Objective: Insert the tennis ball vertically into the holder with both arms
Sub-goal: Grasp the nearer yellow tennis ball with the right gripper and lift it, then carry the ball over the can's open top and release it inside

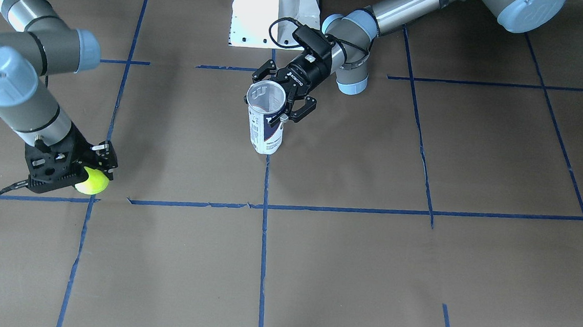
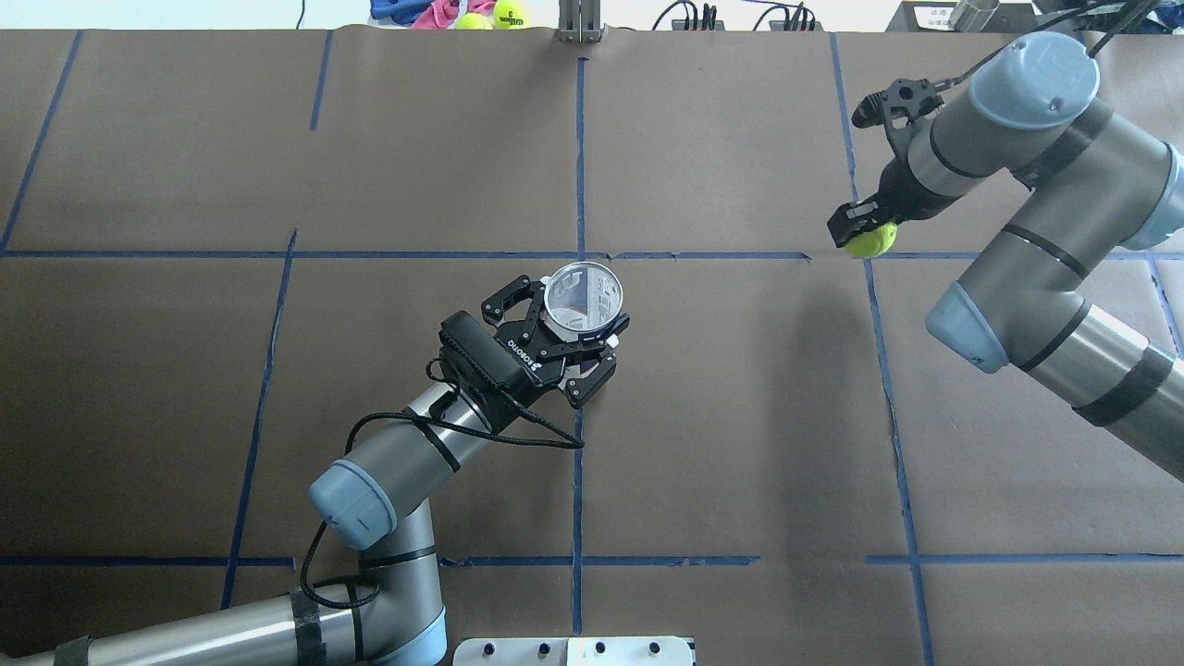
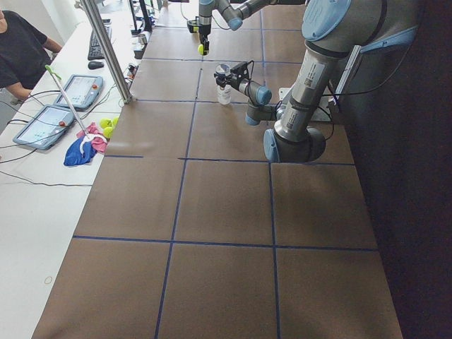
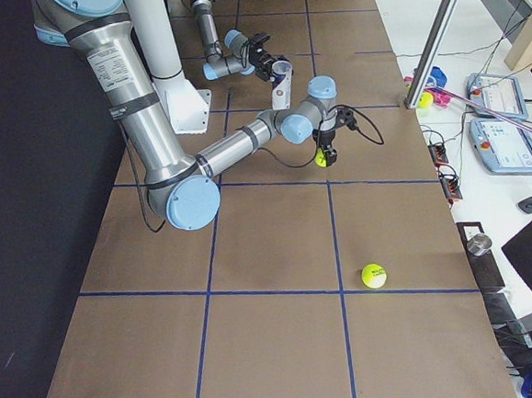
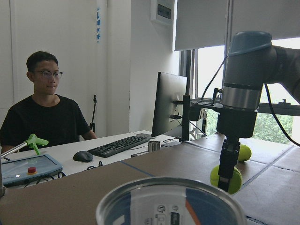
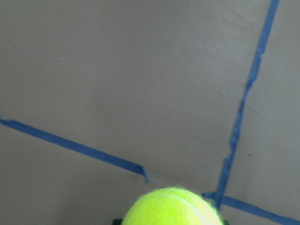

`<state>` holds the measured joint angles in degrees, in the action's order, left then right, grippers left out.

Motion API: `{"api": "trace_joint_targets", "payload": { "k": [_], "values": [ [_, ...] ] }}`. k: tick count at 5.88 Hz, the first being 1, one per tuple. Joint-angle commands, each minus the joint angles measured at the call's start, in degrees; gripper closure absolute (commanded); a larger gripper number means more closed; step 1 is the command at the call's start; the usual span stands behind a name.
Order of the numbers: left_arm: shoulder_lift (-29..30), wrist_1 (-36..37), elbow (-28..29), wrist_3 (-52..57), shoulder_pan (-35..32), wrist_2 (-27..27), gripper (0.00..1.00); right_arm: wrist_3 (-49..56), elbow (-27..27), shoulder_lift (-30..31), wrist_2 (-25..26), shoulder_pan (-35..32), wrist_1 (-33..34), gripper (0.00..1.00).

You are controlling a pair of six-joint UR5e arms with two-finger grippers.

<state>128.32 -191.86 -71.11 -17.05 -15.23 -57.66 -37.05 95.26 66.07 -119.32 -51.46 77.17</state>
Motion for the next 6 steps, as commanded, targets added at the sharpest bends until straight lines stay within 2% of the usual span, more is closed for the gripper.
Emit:
{"api": "trace_joint_targets", "payload": {
  "k": [1, 2, 3, 4, 5, 6],
  "values": [
    [0.00, 0.00, 0.09, 0.00, 0.72, 0.00, 0.22, -17.61, 9.02, -4.79, -1.26, 3.27, 1.50, 0.99],
    [0.09, 0.00, 0.09, 0.00, 0.82, -0.09, 0.22, -26.93, 14.64, -6.03, -1.09, 5.64, 1.41, 0.98],
    [0.09, 0.00, 0.09, 0.00, 0.82, -0.09, 0.21, -34.07, 16.43, -8.65, -0.30, 8.02, 1.06, 0.97],
    [0.18, 0.00, 0.09, 0.00, 0.82, -0.09, 0.21, -40.15, 16.63, -12.76, 3.36, 12.04, 1.40, 0.96],
    [0.18, 0.00, 0.09, 0.00, 0.82, -0.09, 0.21, -42.21, 16.98, -13.94, 6.09, 15.30, 1.41, 0.94],
    [0.18, 0.00, 0.18, 0.00, 0.82, -0.09, 0.21, -42.23, 17.07, -13.86, 6.73, 16.82, 1.49, 0.93]
  ]
}}
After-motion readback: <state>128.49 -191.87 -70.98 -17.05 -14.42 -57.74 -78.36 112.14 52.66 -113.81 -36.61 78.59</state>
